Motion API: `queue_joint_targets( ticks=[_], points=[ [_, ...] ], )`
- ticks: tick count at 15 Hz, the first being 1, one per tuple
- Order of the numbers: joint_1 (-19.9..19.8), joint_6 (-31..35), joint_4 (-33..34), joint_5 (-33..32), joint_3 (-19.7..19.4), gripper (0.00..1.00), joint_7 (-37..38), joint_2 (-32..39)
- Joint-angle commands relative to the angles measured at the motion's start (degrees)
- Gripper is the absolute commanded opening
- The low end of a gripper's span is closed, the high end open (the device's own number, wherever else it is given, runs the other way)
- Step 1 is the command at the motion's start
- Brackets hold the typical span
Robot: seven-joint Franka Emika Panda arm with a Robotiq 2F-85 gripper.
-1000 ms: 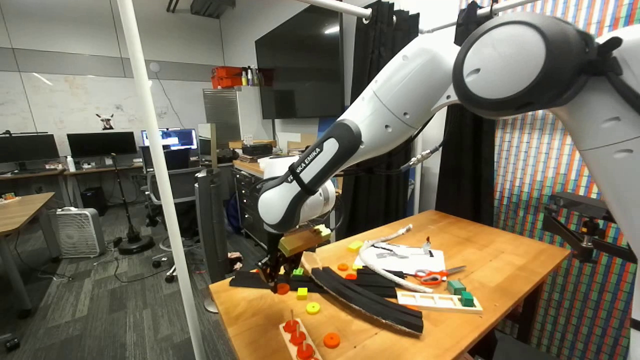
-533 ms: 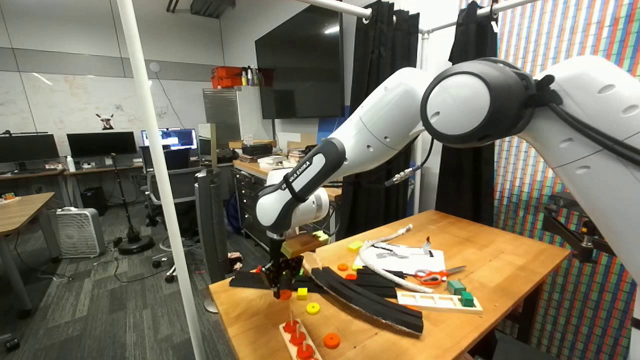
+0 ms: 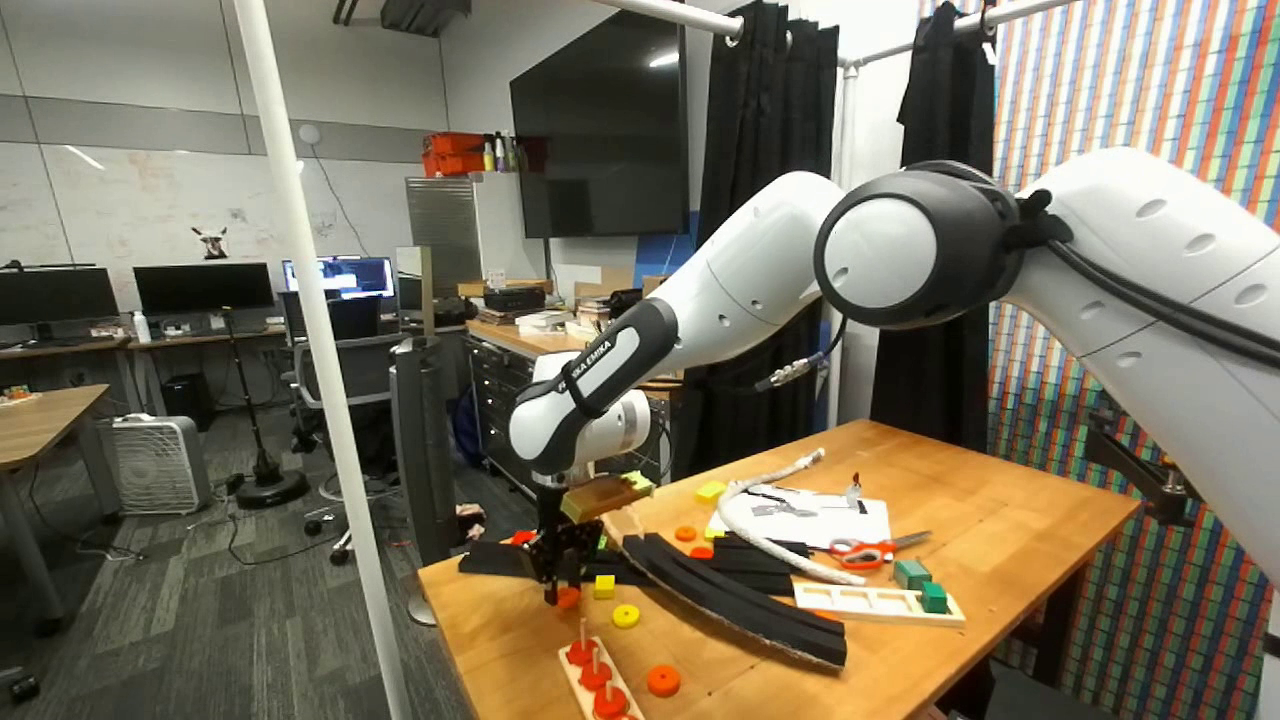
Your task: Remove the round orange block from the position farthest from you on the wooden board and put it on the table
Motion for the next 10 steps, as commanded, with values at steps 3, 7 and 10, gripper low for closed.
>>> queue_joint_targets(
  ticks=[3,7,10],
  points=[
    [-0.62,-2.92,4.49,1.35,0.54,0.81,-0.81,2.13],
    [0.11,-4.37,4.15,0.58,-0.41,1.0,1.01,0.77],
    [1.84,-5.22,1.41,-1.17,-2.22,1.0,4.61,-4.01]
  ],
)
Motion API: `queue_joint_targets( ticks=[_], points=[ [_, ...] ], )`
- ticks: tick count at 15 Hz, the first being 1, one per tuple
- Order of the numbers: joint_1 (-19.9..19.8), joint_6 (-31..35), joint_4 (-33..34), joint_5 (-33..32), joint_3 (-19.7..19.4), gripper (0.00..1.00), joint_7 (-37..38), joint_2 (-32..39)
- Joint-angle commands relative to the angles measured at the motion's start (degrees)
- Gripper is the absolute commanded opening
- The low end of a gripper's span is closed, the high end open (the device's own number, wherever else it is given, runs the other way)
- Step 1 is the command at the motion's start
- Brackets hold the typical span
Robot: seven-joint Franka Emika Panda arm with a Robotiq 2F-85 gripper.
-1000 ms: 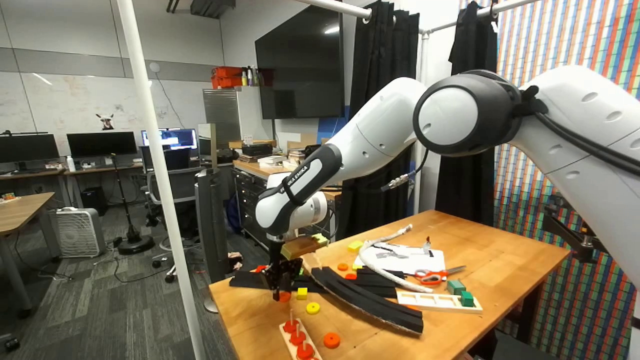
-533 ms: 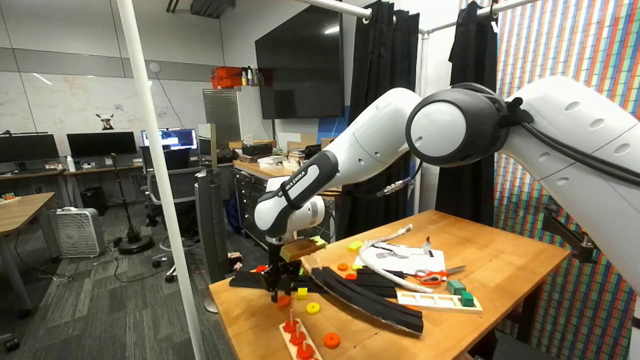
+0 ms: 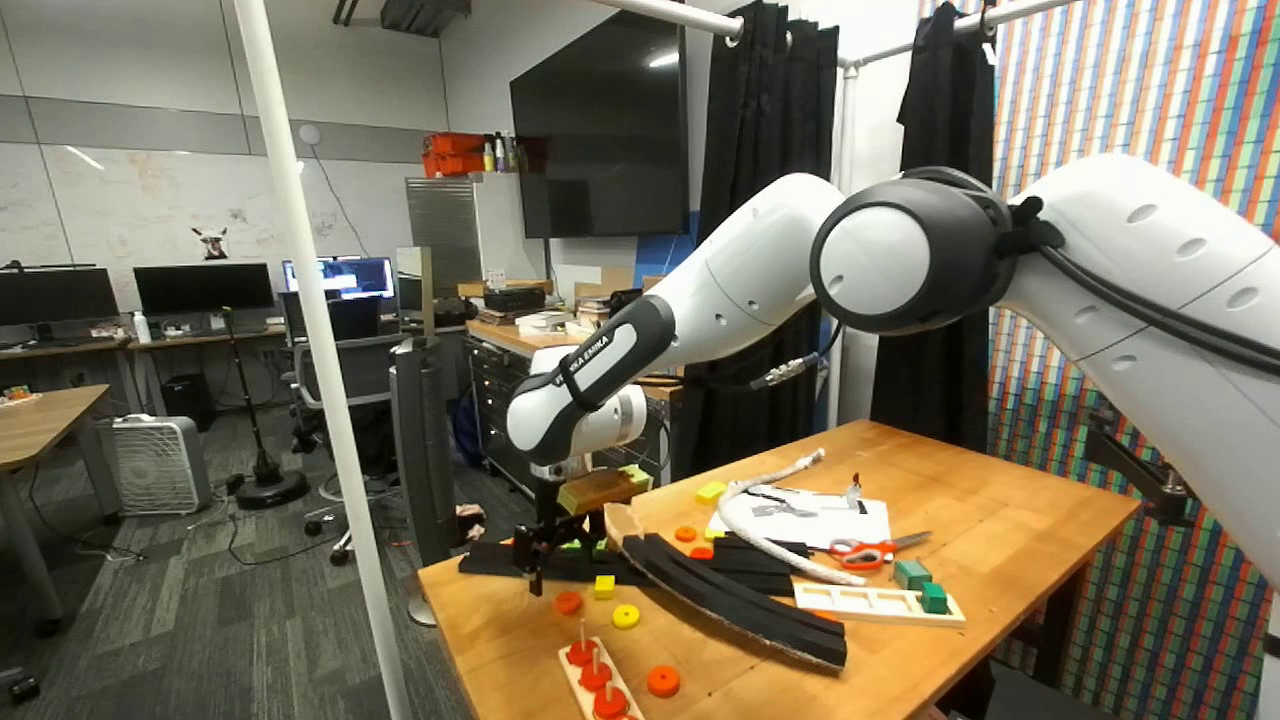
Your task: Remove the round orange block from the position farthest from you on the wooden board and put it on the table
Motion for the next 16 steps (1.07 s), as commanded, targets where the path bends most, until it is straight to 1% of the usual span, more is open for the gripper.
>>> queue_joint_targets(
  ticks=[1,4,6,9,13,16],
  points=[
    [2.73,-2.9,-3.23,-2.24,-2.73,1.0,5.41,-7.34],
    [4.84,-2.74,-8.84,-4.98,-4.92,1.0,11.15,-15.64],
    [6.05,-1.29,-13.35,-6.83,-6.28,1.0,16.39,-21.55],
    [6.47,1.84,-21.79,-8.07,-7.41,1.0,24.58,-31.16],
    [4.62,5.47,-32.95,-8.0,-7.99,1.0,33.4,-43.08],
    [1.8,7.86,-42.1,-8.73,-8.19,1.0,39.43,-51.66]
  ],
)
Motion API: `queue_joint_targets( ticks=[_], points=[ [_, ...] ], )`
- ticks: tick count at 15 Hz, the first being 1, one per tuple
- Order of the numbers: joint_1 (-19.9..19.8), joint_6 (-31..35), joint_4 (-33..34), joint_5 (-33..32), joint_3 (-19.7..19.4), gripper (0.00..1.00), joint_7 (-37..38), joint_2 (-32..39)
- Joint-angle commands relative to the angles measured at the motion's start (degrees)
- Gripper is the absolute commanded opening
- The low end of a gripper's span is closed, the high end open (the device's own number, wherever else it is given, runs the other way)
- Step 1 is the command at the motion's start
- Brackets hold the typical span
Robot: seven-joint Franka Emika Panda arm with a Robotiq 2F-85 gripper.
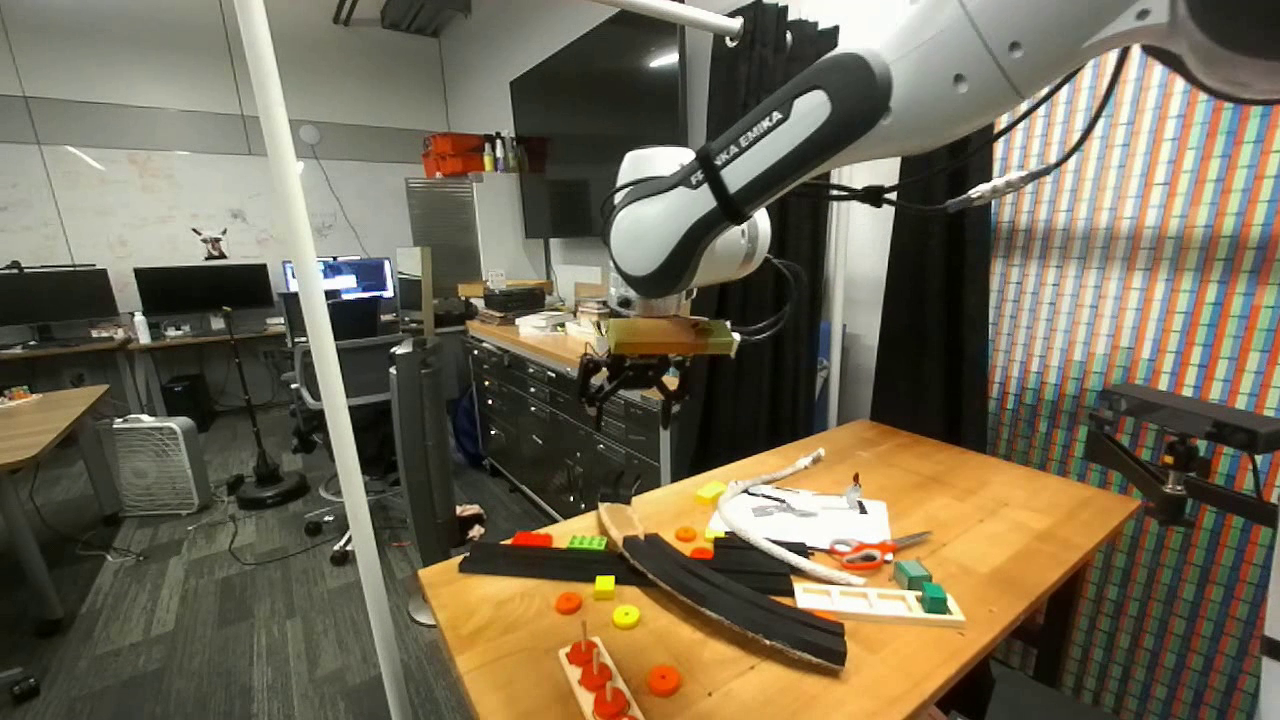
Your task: Remove the round orange block from the position farthest from you on the wooden board and put it on the table
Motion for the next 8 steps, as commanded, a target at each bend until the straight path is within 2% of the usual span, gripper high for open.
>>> queue_joint_targets(
  ticks=[1,3,5,8],
  points=[
    [-3.79,4.23,-14.3,-1.69,0.13,1.0,7.27,-12.95],
    [-6.98,2.61,-19.54,-0.95,-0.12,1.0,6.78,-17.74],
    [-9.2,-0.94,-20.89,0.08,-0.05,1.0,3.39,-18.99],
    [-9.91,-5.5,-22.25,1.14,0.55,1.0,-3.97,-21.15]
  ],
)
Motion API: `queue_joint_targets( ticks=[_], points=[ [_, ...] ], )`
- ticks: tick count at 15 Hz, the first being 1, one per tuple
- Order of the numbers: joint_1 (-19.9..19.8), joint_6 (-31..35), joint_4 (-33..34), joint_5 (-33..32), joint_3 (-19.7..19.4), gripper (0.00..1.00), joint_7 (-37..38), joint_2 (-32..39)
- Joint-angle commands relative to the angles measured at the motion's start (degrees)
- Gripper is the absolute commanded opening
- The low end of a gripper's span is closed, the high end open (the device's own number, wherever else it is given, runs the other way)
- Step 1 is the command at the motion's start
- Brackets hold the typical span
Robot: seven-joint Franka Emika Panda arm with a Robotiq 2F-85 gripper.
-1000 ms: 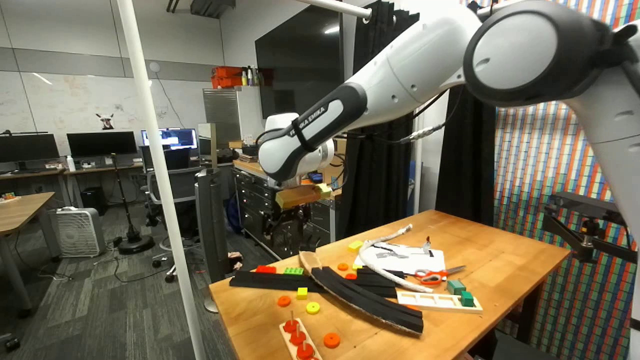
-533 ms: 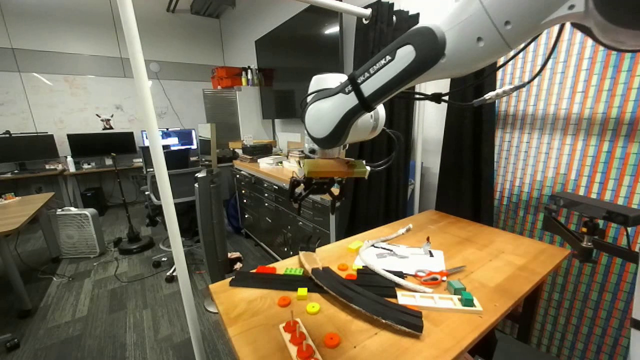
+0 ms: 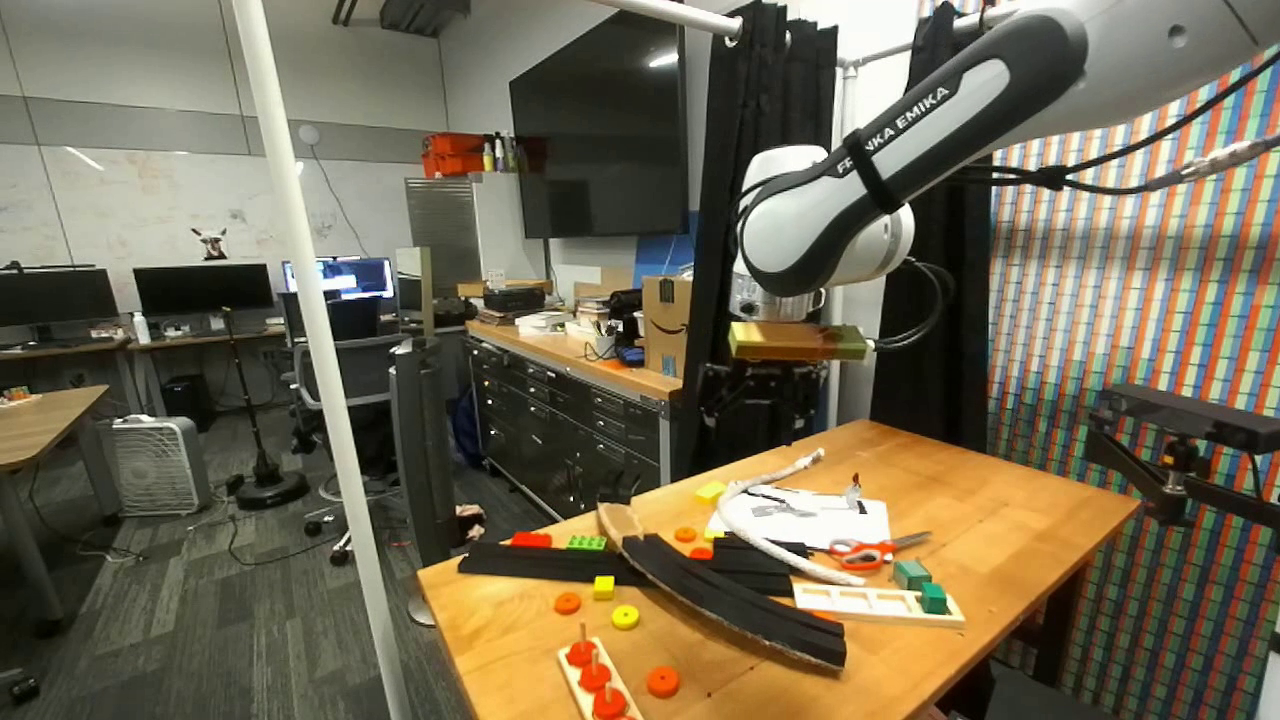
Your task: Remove the round orange block from the position farthest from you on the wooden board and put it on the table
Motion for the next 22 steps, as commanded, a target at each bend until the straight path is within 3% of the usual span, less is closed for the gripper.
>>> queue_joint_targets(
  ticks=[1,6,10,22],
  points=[
    [-0.07,-5.27,-1.98,2.04,1.09,1.0,-9.7,-4.41],
    [2.11,-17.43,-0.33,1.57,4.2,1.0,-20.31,-8.82],
    [2.99,-22.5,-0.52,1.22,6.05,1.0,-22.5,-12.75],
    [2.3,-21.59,-0.72,1.06,6.53,1.0,-20.97,-10.64]
  ],
)
